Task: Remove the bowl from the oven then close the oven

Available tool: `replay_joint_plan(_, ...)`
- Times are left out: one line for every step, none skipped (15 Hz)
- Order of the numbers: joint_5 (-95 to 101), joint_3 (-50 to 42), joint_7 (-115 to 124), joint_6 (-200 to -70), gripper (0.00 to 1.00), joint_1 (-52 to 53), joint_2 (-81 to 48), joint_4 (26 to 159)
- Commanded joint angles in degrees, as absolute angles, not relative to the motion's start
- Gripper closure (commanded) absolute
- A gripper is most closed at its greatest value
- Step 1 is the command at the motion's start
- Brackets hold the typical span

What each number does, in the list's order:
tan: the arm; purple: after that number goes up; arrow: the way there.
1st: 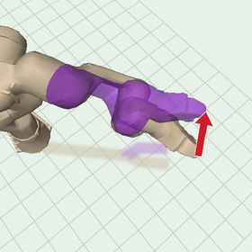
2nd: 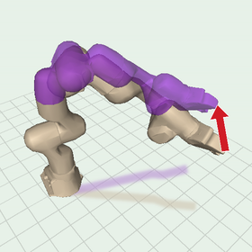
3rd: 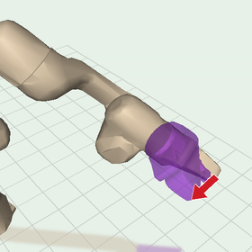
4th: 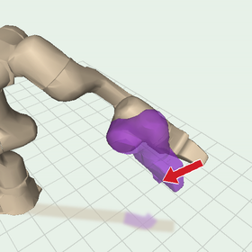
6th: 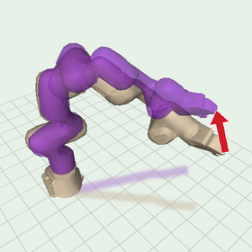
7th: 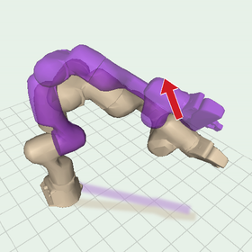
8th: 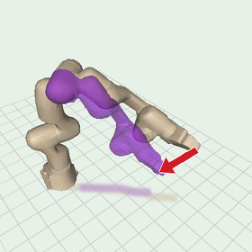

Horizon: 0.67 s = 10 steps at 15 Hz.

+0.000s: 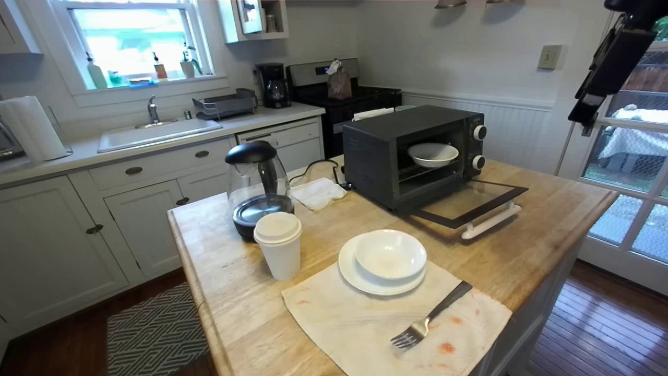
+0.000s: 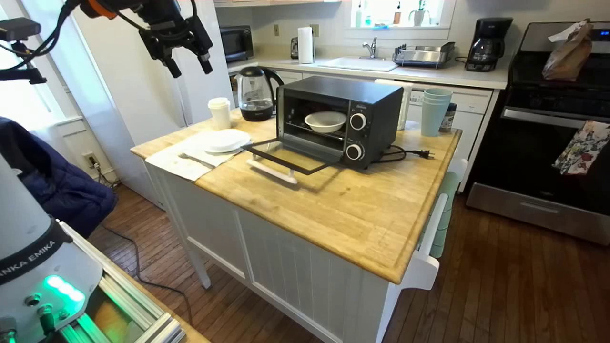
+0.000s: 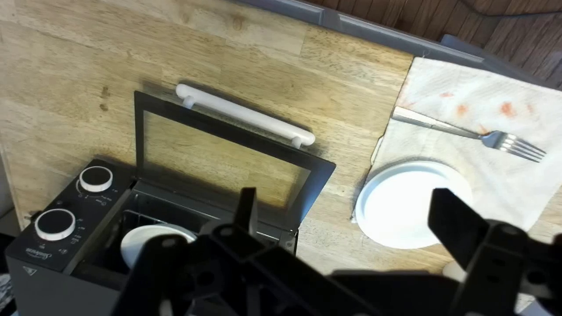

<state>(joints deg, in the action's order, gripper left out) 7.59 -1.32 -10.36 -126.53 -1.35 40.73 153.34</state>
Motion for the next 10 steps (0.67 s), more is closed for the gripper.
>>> replay_joint_plan(15.92, -0.78, -12.26, -133.02, 0.00, -3.54, 36.53, 152.20)
replay_joint_plan(19.14, -0.57, -12.29, -135.87, 0.00, -4.50, 33.59, 151.55)
replay_joint_plan(21.63, -0.59, -12.34, -137.11, 0.00, -5.26, 31.13, 150.75)
replay_joint_plan(24.03, -0.66, -12.09, -139.73, 0.00, -6.07, 28.37, 150.12)
replay_joint_plan(26.38, -0.57, -12.18, -141.25, 0.00, -6.81, 25.58, 149.18)
replay_joint_plan(28.37, -0.66, -12.44, -142.94, 0.00, -7.33, 22.71, 148.25)
replay_joint_plan(30.60, -0.51, -12.21, -144.78, 0.00, -8.01, 19.88, 147.33)
replay_joint_plan(32.58, -0.57, -12.38, -146.34, 0.00, -8.49, 17.06, 146.22)
replay_joint_plan(34.58, -0.60, -12.44, -147.54, 0.00, -8.89, 14.71, 145.21)
replay_joint_plan(36.33, -0.85, -12.65, -148.62, 0.00, -9.05, 12.42, 144.12)
